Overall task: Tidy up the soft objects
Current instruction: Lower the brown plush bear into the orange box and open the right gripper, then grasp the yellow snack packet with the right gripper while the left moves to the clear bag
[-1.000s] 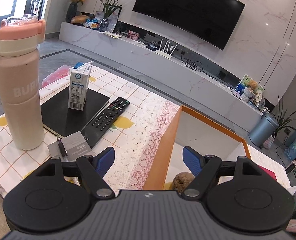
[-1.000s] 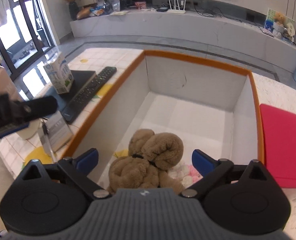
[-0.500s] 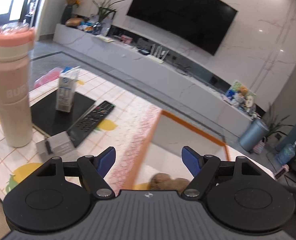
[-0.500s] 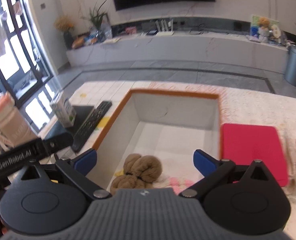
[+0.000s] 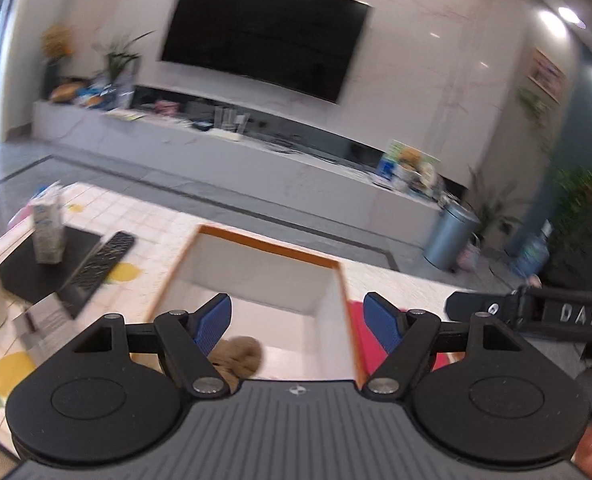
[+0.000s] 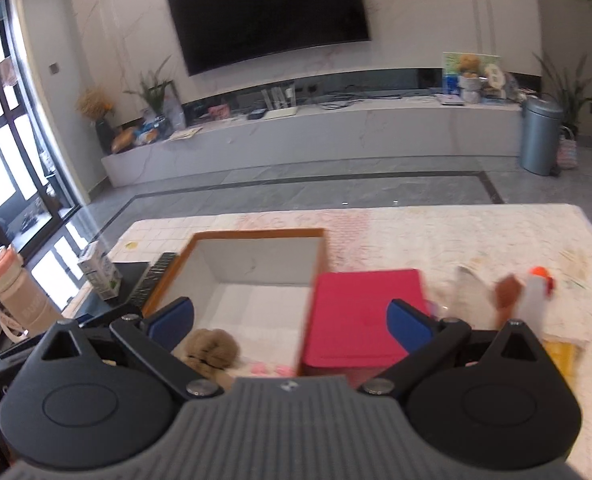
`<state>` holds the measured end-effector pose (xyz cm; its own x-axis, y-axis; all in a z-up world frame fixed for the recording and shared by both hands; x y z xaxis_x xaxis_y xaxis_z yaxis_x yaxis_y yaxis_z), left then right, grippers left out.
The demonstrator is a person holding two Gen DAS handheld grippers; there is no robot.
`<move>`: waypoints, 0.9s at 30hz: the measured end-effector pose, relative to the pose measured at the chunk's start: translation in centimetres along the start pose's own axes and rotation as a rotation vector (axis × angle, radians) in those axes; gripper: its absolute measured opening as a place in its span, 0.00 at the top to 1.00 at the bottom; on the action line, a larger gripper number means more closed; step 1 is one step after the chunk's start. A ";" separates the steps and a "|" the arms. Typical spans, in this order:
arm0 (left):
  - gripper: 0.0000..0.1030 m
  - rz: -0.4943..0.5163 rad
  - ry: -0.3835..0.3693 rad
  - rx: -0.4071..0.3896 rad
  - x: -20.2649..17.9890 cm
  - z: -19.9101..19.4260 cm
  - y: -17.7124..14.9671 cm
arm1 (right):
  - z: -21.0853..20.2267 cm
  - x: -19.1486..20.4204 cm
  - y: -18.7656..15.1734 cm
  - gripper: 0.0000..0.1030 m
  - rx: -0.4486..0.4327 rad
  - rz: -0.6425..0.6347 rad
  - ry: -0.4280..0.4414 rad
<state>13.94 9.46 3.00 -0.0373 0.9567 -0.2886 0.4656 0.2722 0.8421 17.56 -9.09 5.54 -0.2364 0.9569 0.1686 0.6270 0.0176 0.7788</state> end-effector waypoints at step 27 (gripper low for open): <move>0.14 0.251 -0.210 0.197 -16.3 9.4 -9.8 | -5.9 -26.2 -7.5 0.02 -0.023 0.306 -0.362</move>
<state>18.30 -9.82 -4.82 0.2722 0.9436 -0.1887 0.5987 -0.0125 0.8009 14.65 -35.97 -1.09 0.2336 0.9566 0.1742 0.6099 -0.2836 0.7399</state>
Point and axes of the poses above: each gripper's, at about its wrist camera, not at the fingertips, and z roughly the way its jaws point, x to its left, y to its top, the point moved 5 cm from there along z, roughly the way its jaws point, and after that the axes turned 3 degrees about -y, right-handed, at the moved point
